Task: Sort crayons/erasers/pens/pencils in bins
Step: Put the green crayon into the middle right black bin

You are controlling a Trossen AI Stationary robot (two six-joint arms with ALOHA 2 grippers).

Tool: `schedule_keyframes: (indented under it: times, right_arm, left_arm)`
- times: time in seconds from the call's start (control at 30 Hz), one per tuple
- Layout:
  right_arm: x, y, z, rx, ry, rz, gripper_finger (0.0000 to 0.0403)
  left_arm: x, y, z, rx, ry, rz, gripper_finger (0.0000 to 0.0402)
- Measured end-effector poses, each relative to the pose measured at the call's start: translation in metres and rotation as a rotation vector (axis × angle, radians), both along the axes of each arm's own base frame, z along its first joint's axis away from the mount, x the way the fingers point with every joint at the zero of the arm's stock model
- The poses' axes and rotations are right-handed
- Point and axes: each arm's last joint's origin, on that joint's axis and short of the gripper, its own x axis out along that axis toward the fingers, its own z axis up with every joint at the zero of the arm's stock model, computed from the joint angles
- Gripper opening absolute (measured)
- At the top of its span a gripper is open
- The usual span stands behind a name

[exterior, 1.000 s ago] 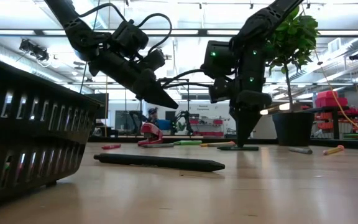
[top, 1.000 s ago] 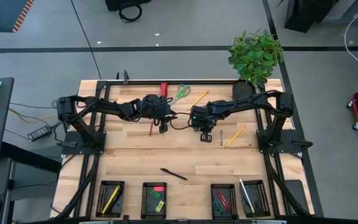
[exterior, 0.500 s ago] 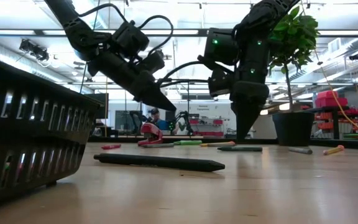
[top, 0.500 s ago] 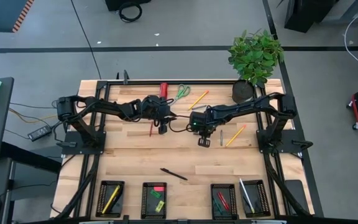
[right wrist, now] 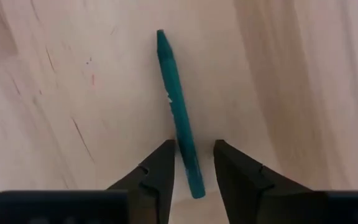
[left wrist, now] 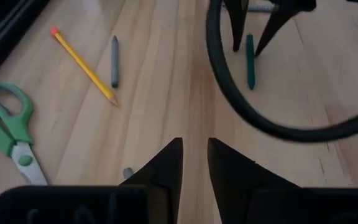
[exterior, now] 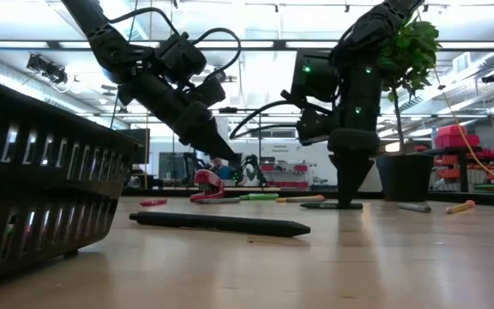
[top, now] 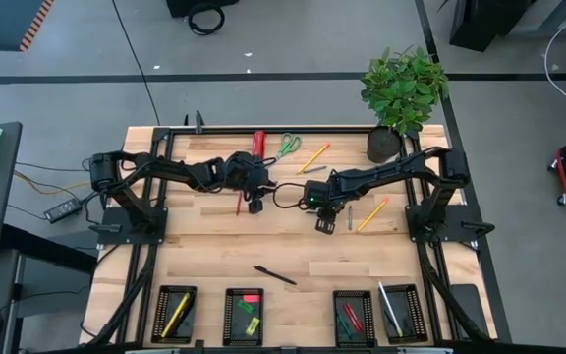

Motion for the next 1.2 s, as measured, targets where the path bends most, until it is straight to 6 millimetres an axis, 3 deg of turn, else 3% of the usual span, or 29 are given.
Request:
schedule_keyframes:
  times: [0.43,1.2]
  right_arm:
    - [-0.002,0.001,-0.004,0.045,-0.018,-0.084,0.0036]
    - [-0.001,0.001,-0.005,0.076,-0.017,-0.134,0.004]
  left_arm:
    - [0.002,-0.011,-0.001,-0.004,0.017,-0.036,0.0089]
    - [0.003,-0.017,-0.003,-0.028,0.029,-0.039,0.0083]
